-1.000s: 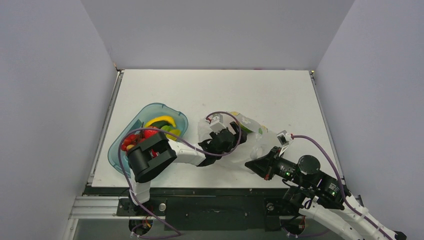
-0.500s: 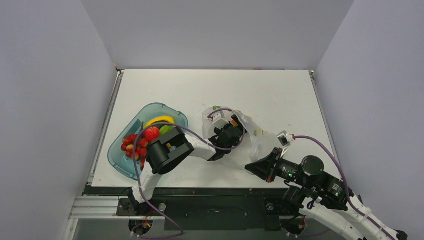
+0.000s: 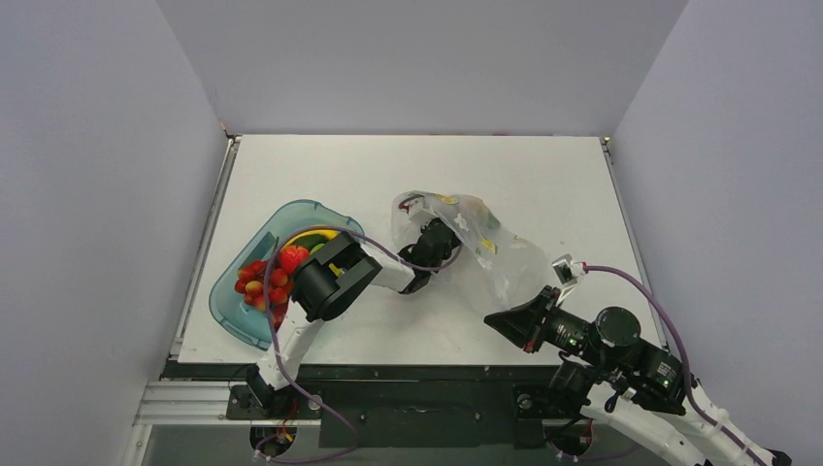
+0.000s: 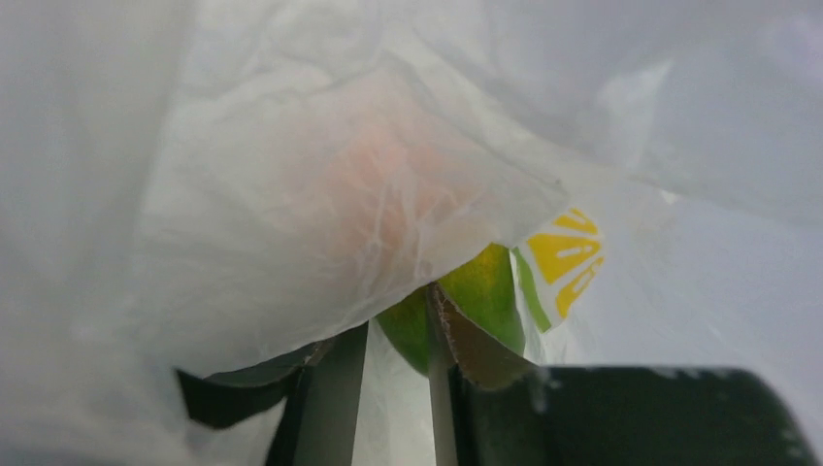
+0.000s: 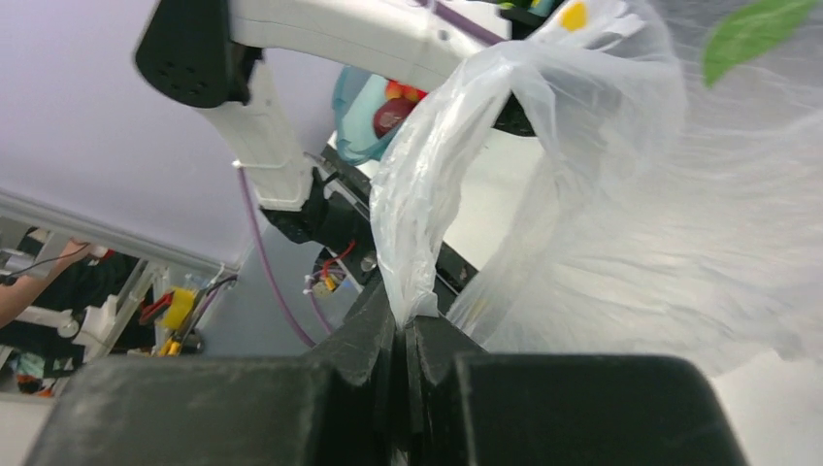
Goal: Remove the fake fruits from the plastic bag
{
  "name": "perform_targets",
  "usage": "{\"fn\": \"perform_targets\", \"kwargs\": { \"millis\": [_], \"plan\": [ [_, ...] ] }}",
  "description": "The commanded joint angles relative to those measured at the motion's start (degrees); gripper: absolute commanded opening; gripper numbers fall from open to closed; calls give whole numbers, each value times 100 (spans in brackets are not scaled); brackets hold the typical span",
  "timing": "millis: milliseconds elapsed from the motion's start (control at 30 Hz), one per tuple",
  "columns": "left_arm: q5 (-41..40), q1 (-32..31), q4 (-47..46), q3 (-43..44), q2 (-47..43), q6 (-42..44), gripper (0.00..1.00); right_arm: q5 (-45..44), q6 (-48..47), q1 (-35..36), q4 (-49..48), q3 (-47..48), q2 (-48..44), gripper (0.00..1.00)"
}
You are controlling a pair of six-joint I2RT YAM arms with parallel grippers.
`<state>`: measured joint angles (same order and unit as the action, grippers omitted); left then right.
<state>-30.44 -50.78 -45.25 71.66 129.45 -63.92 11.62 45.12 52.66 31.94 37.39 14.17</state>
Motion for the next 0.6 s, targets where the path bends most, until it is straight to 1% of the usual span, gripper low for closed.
{"fn": "perform_targets", "kwargs": {
  "millis": [0,33,67,200,333,433,500,567],
  "plan": [
    [1071,107,-681,-557,-629,-2,22,-591,136,77,360,-225,-268,0],
    [1209,105,-676,-631,-723,-10,22,-913,181,75,555,-259,-299,0],
    [1511,91,-646,-775,-916,-21,22,-1359,225,72,662,-322,-305,0],
    [2281,4,-451,-1214,-1476,-54,21,-2273,532,76,949,-536,-240,0],
    [2560,-196,86,-1612,-2108,391,18,-2742,680,76,998,-599,-20,0],
    [2763,-305,304,-1837,-2415,585,16,-3092,760,77,1222,-572,103,0],
    [2589,-354,561,-2007,-2631,640,16,-3163,730,77,1264,-539,116,0],
    [2503,-384,580,-2170,-2797,752,16,-3131,681,77,1267,-499,18,0]
  ]
}}
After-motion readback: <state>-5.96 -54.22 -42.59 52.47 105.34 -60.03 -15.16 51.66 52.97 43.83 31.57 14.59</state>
